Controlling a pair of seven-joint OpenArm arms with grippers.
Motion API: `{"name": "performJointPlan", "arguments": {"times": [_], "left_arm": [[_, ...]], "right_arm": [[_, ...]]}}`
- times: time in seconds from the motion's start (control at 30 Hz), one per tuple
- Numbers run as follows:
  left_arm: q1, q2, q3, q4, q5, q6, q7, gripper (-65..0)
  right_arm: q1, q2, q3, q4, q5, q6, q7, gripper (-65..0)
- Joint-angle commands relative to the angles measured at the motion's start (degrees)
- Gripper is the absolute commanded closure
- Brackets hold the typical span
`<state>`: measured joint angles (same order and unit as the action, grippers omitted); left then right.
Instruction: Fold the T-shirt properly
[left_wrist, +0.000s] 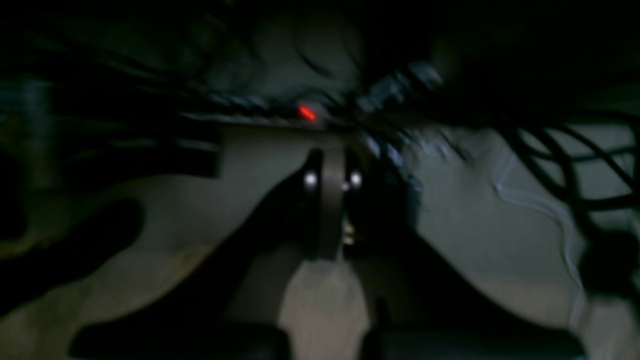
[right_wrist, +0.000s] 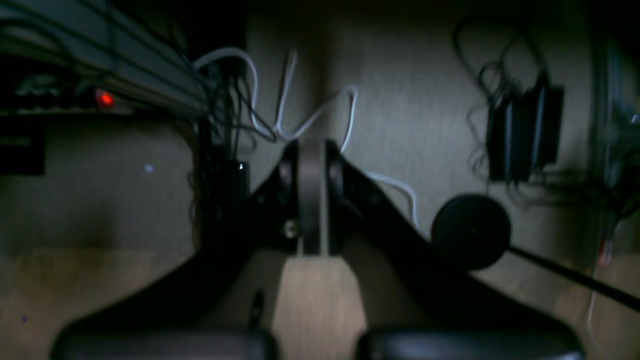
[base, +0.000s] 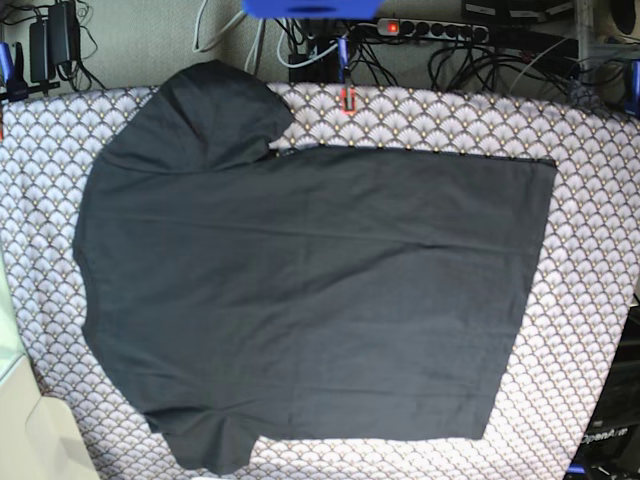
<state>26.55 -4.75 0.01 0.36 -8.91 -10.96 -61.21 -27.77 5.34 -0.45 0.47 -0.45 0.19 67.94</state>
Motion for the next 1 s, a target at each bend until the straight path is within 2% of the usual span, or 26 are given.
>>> {"name": "performJointPlan", "arguments": {"times": [0.0, 0.07, 0.1, 0.3, 0.43, 0.5, 0.6, 0.73, 0.83, 0.9, 0.97], "left_arm": [[2.16, -0.04, -0.05, -0.36, -1.07, -0.95, -4.33, 0.0], [4.62, 0.23, -0.05, -0.36, -3.53, -2.53, -12.59, 0.0], [5.94, 0.49, -0.05, -0.14, -4.68, -3.15, -14.97, 0.0], [13.23, 0.23, 0.03, 13.93, -8.81, -7.02, -14.00, 0.0], [22.03, -0.04, 0.03, 34.23, -8.90, -6.75, -13.47, 0.0], [27.83, -0.13, 0.03, 46.63, -8.72, -6.75, -12.42, 0.0], [35.30, -1.00, -1.29, 65.27, -8.63, -6.67, -4.59, -3.7], [40.58, -1.88, -7.35, 87.24, -8.90, -6.58, 13.17, -4.1], [40.31, -1.44, -12.45, 96.47, -8.98, -6.58, 24.59, -4.1], [39.34, 0.40, -15.70, 101.40, -8.63, -6.58, 32.07, -4.2], [36.88, 1.46, -19.04, 105.62, -8.54, -6.58, 38.84, -4.2]], "right_arm": [[-2.08, 1.03, 0.05, -0.25, 0.40, -0.23, 4.10, 0.0], [-4.54, 1.29, 0.05, 0.01, 0.49, -0.23, 11.49, 0.0], [-5.77, 1.64, 0.23, 1.51, 0.49, -0.23, 11.40, 0.0], [-12.89, 2.61, 0.58, 17.86, 0.76, -0.23, 10.96, 0.0], [-21.15, 2.61, 2.87, 36.23, 0.76, -0.49, 10.08, 0.0], [-26.52, 2.35, 5.59, 48.01, 0.76, -0.49, 6.74, 0.0], [-32.93, 2.26, 6.56, 65.77, 0.76, -0.49, -2.05, 0.0], [-38.21, 2.52, 6.56, 88.28, 0.76, -0.23, -17.17, 0.0], [-39.18, 2.44, 6.12, 99.62, 0.76, -0.14, -26.40, 0.0], [-38.65, 2.61, 6.12, 104.80, 0.76, -0.14, -32.82, 0.0], [-36.63, 2.61, 6.12, 108.67, 0.76, 1.35, -38.27, 0.0]]}}
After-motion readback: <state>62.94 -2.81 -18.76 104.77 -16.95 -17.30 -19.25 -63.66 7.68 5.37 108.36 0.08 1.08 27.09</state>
